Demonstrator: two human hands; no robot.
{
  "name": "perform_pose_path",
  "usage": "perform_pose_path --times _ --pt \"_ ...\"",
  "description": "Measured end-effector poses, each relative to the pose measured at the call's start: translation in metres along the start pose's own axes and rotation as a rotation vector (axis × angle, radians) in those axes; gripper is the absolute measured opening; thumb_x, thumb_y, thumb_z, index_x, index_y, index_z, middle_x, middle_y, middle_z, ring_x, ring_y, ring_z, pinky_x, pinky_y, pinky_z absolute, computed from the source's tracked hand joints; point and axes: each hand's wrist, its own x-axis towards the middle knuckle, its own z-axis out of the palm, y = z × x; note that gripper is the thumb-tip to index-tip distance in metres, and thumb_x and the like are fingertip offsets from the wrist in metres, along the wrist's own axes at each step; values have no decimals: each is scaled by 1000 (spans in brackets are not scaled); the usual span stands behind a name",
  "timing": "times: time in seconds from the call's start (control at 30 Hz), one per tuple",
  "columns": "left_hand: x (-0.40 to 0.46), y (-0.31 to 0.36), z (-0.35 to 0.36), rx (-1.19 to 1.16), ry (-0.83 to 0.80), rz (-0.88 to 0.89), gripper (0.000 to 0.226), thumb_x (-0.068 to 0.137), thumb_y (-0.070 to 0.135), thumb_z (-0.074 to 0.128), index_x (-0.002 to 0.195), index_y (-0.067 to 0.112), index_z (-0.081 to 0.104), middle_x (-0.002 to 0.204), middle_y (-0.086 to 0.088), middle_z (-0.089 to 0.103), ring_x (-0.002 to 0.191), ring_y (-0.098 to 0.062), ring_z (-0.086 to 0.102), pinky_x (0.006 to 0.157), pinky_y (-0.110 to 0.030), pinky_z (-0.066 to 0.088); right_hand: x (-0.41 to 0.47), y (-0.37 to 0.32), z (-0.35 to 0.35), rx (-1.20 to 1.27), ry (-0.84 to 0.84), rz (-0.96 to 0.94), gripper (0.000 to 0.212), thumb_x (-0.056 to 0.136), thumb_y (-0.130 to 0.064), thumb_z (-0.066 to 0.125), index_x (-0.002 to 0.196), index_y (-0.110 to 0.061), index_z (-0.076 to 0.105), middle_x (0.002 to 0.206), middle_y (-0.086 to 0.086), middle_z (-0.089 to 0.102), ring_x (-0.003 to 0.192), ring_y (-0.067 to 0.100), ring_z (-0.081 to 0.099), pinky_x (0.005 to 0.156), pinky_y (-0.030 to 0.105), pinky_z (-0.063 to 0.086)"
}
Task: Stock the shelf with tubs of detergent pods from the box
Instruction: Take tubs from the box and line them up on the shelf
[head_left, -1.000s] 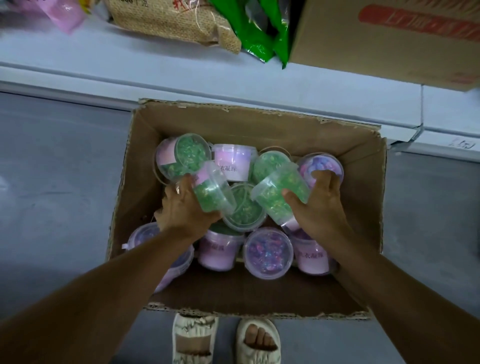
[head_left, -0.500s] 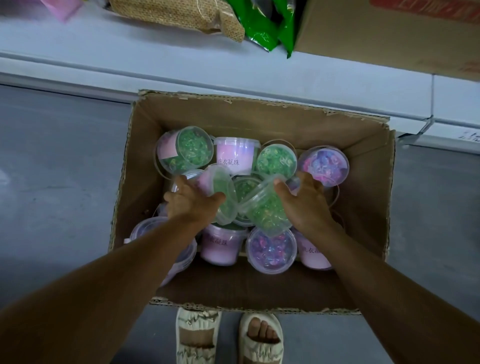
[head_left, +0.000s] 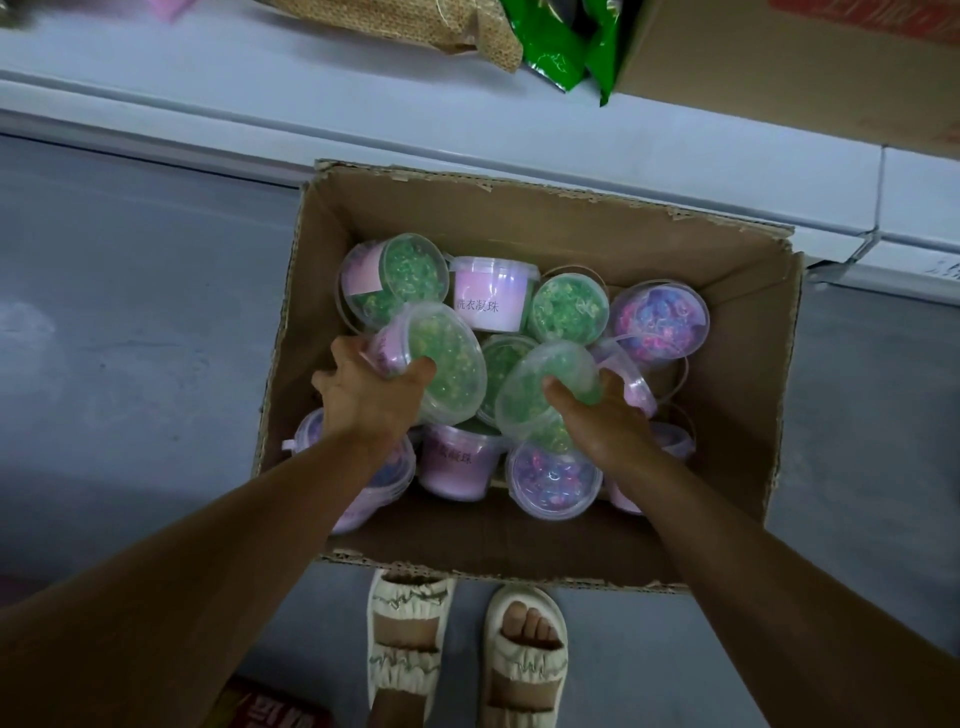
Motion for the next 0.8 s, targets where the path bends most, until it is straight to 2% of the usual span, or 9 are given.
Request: perform_pose_path --times 0.1,0.2,0.33,0.4,0.47,0.57,0.63,0.7,0.8 --pt "-7 -5 -2 5 -21 -13 66 80 41 66 134 19 36 136 -16 39 114 -35 48 85 -34 39 -11 7 2 38 40 -22 77 84 -54 55 145 -18 22 147 20 27 134 36 25 94 36 32" --pt "-14 -7 -5 -39 -48 -26 61 77 45 66 127 19 41 129 -14 49 109 -35 53 94 -46 47 -21 10 0 68 128 -14 69 87 -43 56 143 -15 25 145 22 28 128 37 30 97 38 33" --pt "-31 4 -15 -173 -79 -31 62 70 45 68 119 14 47 115 -9 58 106 -29 57 94 -47 48 -38 14 -22 176 194 -48 61 88 -35 53 140 -13 30 138 22 40 125 36 38 95 35 35" --pt "-43 13 -24 -200 -79 -23 50 75 40 70 112 13 50 106 -6 60 102 -27 59 93 -47 49 -53 11 -41 225 206 -41 57 88 -36 52 137 -12 33 134 20 43 122 35 40 92 36 35" --pt "-58 26 -36 -194 -85 4 58 65 49 68 108 13 55 100 -3 64 98 -26 61 90 -45 51 -72 3 -60 302 216 -13 57 83 -43 51 132 -16 38 128 18 47 116 35 46 90 37 41" --pt "-88 55 -61 -225 -89 70 61 58 52 66 107 15 61 98 -1 65 93 -21 62 84 -38 52 -101 -7 -91 454 256 -4 70 60 -61 51 119 -25 44 120 12 54 107 33 55 90 51 48" --pt "-112 79 -83 -251 -96 119 47 72 41 70 112 18 58 104 1 63 95 -19 58 82 -31 46 -128 -19 -119 524 274 -37 73 59 -58 52 122 -21 46 117 11 56 105 33 56 90 54 49" --pt "-137 100 -107 -260 -76 157 37 80 29 69 113 20 56 105 2 60 96 -18 56 81 -27 42 -169 -42 -148 575 286 -33 66 67 -53 53 121 -18 46 117 14 56 104 33 57 90 53 49" --pt "-171 133 -141 -328 -63 231 19 79 21 71 90 24 56 93 6 62 92 -18 60 77 -28 45 -221 -69 -185 647 299 -82 57 64 -51 48 108 -15 51 108 16 60 96 35 59 87 51 50"
